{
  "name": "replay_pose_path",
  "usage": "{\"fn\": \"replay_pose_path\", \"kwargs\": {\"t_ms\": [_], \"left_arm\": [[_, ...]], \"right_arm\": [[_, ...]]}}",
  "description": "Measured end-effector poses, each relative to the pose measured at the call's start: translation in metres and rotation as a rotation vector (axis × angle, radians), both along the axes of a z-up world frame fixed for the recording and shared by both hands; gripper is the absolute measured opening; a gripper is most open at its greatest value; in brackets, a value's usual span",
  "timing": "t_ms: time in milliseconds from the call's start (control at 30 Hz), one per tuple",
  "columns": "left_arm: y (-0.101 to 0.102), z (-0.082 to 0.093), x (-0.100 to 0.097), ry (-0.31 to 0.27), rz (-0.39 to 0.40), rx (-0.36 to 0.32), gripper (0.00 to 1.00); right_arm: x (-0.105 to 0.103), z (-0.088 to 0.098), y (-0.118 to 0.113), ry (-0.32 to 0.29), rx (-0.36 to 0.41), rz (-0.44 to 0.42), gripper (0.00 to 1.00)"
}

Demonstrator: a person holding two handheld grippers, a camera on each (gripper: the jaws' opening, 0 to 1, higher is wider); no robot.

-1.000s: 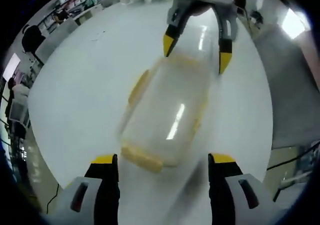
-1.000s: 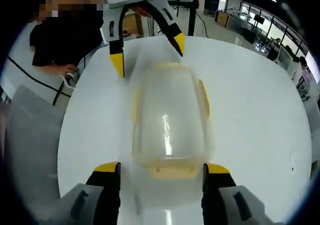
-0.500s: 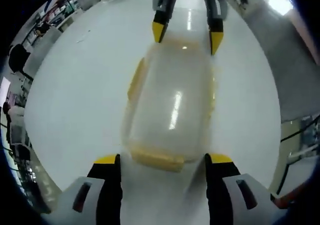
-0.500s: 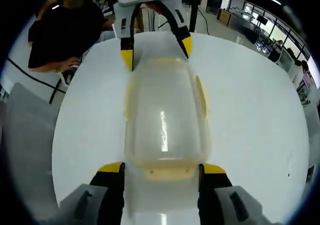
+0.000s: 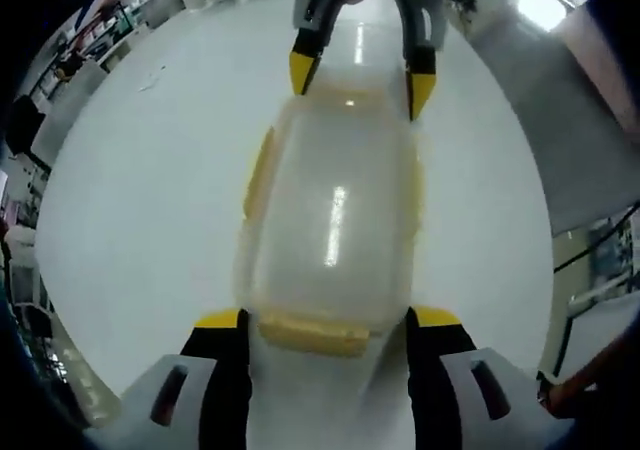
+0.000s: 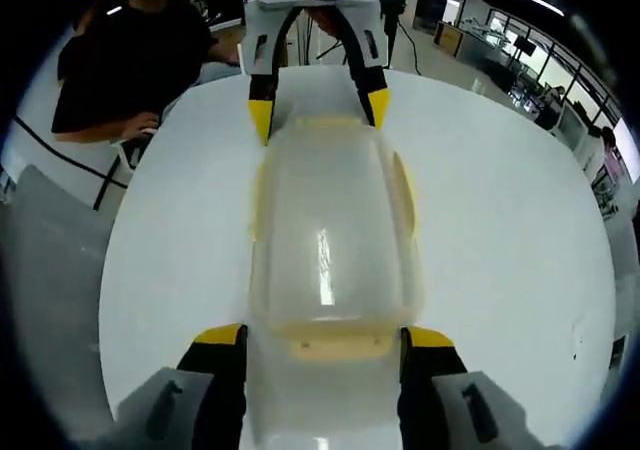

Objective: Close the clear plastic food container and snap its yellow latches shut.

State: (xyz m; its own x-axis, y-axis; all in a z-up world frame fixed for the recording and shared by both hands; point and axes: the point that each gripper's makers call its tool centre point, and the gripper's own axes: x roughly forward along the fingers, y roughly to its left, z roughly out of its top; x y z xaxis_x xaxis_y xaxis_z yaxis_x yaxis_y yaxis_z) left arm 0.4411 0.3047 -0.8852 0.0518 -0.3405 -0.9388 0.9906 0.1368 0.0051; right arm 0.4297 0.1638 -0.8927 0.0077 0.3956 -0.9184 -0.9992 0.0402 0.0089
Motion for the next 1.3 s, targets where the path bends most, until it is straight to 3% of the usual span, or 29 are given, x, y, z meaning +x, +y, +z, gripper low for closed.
{"fn": "replay_pose_path", "kwargs": {"t_ms": [200, 300, 633, 667, 700, 733, 800, 1033, 1133, 1300], "left_arm": [[0.0, 0.002, -0.002, 0.003, -0.014, 0.014, 0.6], [0.002, 0.002, -0.001, 0.003, -0.04, 0.032, 0.54], [0.01, -0.002, 0.001, 0.002, -0.146, 0.139, 0.49], [0.011, -0.003, 0.001, 0.002, -0.154, 0.151, 0.46], [0.018, -0.002, 0.004, -0.011, -0.159, 0.186, 0.39], [0.018, -0.003, 0.002, 0.009, -0.085, 0.177, 0.37], [0.015, -0.003, 0.004, -0.006, -0.13, 0.152, 0.38], [0.015, -0.005, 0.004, -0.005, -0.13, 0.153, 0.38], [0.014, -0.005, 0.004, -0.002, -0.091, 0.14, 0.38], [0.013, -0.006, 0.003, -0.004, -0.117, 0.179, 0.38]], "right_arm": [[0.006, 0.001, -0.001, -0.001, 0.009, -0.006, 0.54], [0.005, 0.002, -0.002, -0.001, -0.002, 0.015, 0.54], [0.006, 0.001, -0.003, -0.001, -0.014, 0.041, 0.49], [0.006, 0.001, -0.004, -0.001, -0.018, 0.041, 0.47], [0.008, 0.002, -0.007, -0.003, -0.033, 0.033, 0.38], [0.008, 0.003, -0.006, -0.007, -0.029, 0.044, 0.37], [0.009, 0.005, -0.006, -0.006, -0.027, 0.035, 0.37], [0.009, 0.004, -0.005, -0.004, -0.038, 0.051, 0.38], [0.009, 0.003, -0.005, -0.004, -0.047, 0.057, 0.38], [0.008, 0.002, -0.004, -0.006, -0.085, 0.081, 0.39]]}}
